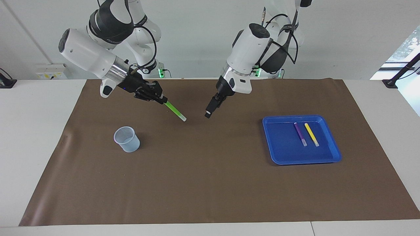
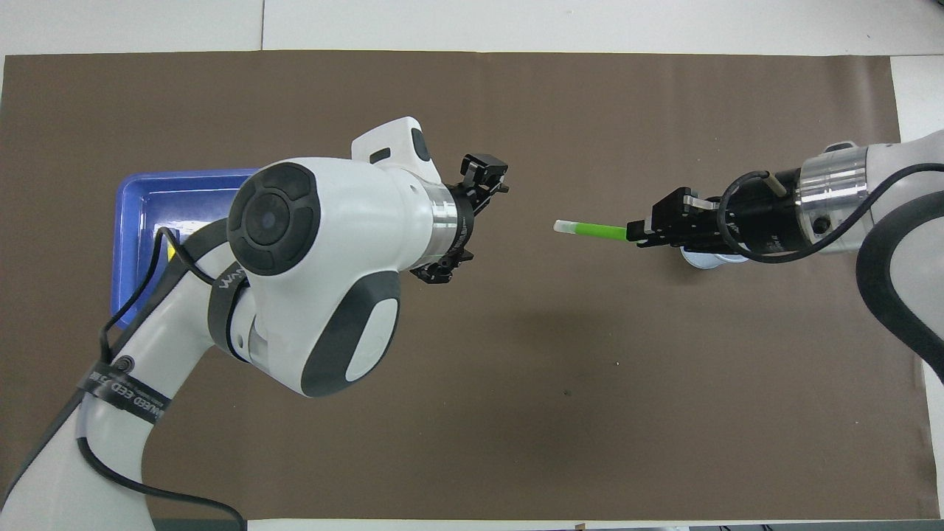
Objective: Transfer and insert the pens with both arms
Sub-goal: 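Insert the green pen into the white cup with the right gripper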
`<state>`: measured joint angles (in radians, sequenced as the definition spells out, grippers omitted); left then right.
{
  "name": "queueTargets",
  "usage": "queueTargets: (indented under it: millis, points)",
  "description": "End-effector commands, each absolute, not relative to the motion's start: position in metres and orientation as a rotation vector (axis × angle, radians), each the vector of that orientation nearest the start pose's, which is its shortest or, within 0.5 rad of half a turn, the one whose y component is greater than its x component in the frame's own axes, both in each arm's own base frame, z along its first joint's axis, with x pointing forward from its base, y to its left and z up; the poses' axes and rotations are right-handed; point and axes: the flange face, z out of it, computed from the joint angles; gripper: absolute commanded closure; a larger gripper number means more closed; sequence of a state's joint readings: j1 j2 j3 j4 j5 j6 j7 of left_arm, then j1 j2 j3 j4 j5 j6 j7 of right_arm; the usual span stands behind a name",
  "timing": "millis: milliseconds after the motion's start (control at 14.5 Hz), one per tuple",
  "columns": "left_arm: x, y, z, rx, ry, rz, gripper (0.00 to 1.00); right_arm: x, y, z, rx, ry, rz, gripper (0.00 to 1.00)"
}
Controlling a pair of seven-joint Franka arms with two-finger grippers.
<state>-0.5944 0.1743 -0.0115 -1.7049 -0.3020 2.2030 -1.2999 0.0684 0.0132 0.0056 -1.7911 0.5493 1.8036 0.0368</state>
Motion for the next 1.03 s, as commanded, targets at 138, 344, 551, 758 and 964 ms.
queueTargets:
  millis: [138,344,551,758,964]
  points:
    - [0.547,-0.271,0.495,-3.335,-0.894,0.009,0.0,0.598,0.062,0.559,-2.963,-0.595,-0.066,1.0]
    - [0.548,-0.199,0.466,-3.325,-0.451,-0.059,0.0,0.597,0.049,0.551,-3.063,-0.758,-0.016,1.0]
    - [0.559,-0.139,0.442,-3.32,-0.221,-0.051,0.0,0.585,0.04,0.538,-3.116,-0.896,0.068,1.0]
    - [0.564,-0.079,0.411,-3.217,-0.04,-0.091,0.0,0.579,0.025,0.515,-3.117,-0.963,0.104,1.0]
    - [0.569,-0.027,0.389,-3.205,-0.004,-0.106,0.0,0.575,0.012,0.488,-3.108,-0.963,0.141,1.0]
